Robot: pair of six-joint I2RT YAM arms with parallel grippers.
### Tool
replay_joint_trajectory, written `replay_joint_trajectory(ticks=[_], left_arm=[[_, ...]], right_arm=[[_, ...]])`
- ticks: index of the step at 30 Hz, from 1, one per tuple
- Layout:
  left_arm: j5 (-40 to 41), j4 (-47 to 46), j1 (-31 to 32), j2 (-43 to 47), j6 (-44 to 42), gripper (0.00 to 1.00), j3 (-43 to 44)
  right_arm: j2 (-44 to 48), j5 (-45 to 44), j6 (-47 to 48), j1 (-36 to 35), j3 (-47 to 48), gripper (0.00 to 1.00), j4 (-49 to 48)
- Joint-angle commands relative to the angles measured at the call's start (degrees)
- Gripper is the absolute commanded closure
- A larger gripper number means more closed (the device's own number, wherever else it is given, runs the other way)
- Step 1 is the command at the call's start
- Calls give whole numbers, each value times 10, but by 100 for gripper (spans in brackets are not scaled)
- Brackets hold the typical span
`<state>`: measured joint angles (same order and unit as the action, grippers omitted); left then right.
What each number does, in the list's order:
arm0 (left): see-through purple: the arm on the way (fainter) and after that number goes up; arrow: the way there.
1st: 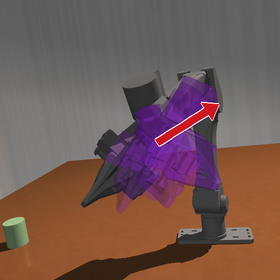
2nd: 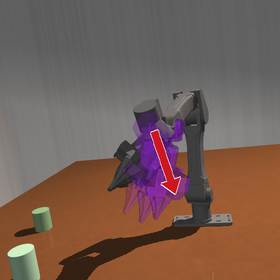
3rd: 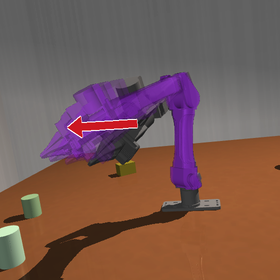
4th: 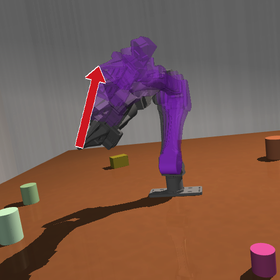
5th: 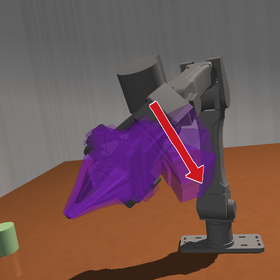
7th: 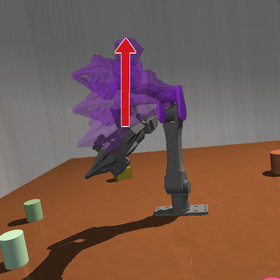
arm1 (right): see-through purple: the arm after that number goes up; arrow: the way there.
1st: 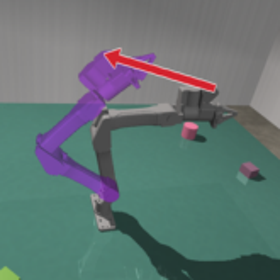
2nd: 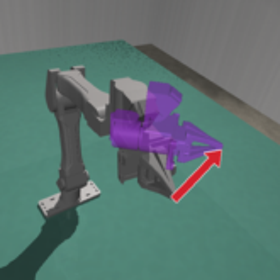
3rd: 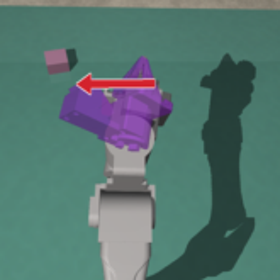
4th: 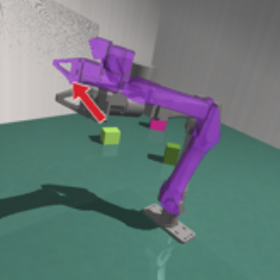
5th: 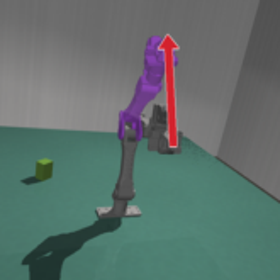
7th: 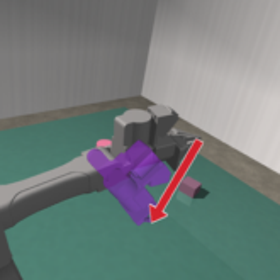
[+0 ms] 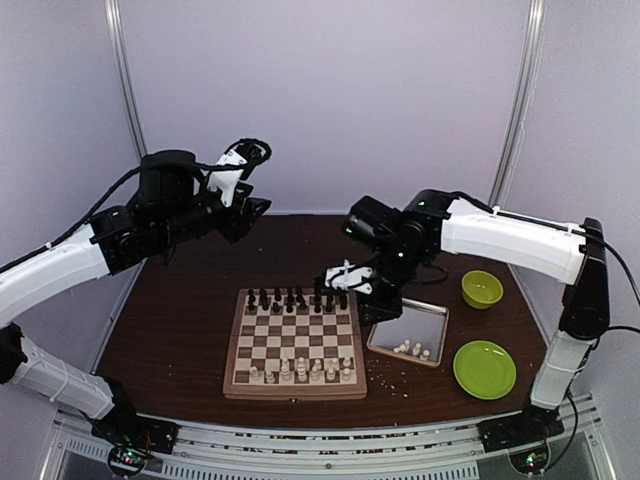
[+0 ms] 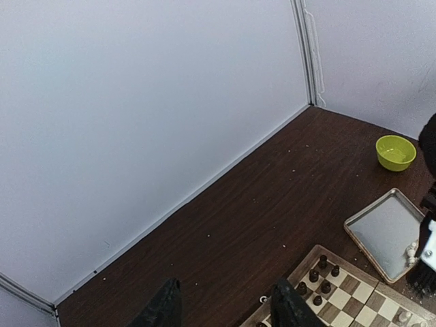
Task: Set up the chess pieces on the board
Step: Pick up the chess pile from the storage box.
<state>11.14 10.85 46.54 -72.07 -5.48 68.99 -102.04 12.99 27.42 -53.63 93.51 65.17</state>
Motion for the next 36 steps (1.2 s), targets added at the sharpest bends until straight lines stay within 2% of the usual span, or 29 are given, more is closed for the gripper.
replay_joint_trajectory(ticks=[1, 5, 10, 30, 36], left_arm=[[-24, -6, -3, -14, 13, 55, 12], [-43, 11, -2, -35, 25, 54, 25], [-59, 25, -1, -56, 29, 54, 36], [-60, 44, 0, -71, 28, 54, 50], [-59, 46, 1, -75, 27, 54, 51]], right_arm=[[45, -37, -7, 63, -129, 71, -57], [72, -63, -14, 112, -209, 71, -87], [69, -56, -10, 124, -255, 70, -111], [-7, -21, -5, 125, -230, 75, -122], [-22, -17, -3, 125, -225, 86, -123]])
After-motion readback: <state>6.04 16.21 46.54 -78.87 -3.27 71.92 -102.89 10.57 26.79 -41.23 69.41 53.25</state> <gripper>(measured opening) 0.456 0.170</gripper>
